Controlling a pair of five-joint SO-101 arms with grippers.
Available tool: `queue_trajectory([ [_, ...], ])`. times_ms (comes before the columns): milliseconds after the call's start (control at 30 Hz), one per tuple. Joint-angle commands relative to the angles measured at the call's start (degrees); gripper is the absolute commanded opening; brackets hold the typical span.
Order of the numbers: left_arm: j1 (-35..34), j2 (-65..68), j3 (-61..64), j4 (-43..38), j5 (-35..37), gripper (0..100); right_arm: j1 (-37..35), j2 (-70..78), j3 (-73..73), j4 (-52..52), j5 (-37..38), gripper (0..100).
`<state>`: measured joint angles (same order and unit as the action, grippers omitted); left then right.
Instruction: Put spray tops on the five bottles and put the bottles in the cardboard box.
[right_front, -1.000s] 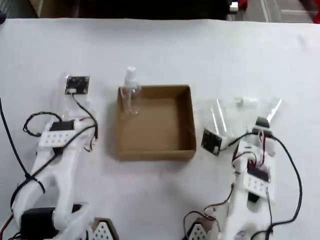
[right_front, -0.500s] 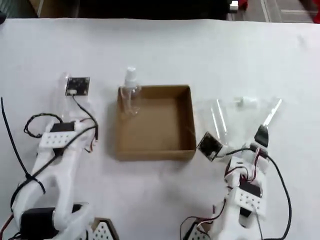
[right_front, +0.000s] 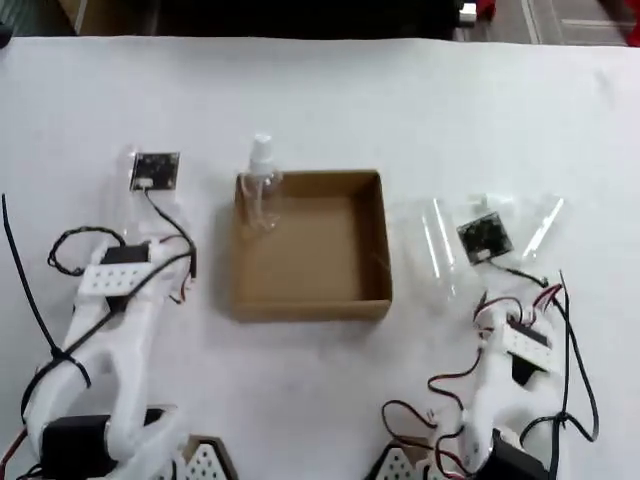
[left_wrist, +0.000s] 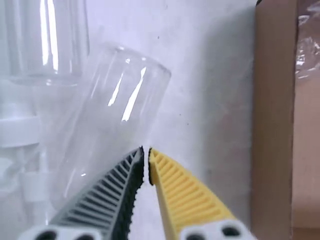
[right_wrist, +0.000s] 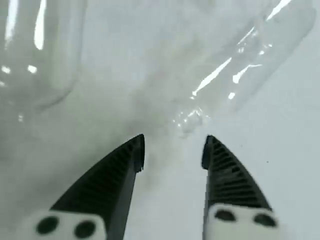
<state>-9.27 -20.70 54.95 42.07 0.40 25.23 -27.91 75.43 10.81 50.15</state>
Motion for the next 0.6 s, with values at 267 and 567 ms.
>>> queue_trajectory([
  [267, 0.75, -1.54, -0.09, -0.97, 0.26, 2, -1.71, 0.84, -3.34, -1.71, -9.85, 20.5],
  [567, 0.75, -1.54, -0.09, -0.97, 0.26, 2, -1.71, 0.22, -3.43, -3.47, -17.76, 20.5],
])
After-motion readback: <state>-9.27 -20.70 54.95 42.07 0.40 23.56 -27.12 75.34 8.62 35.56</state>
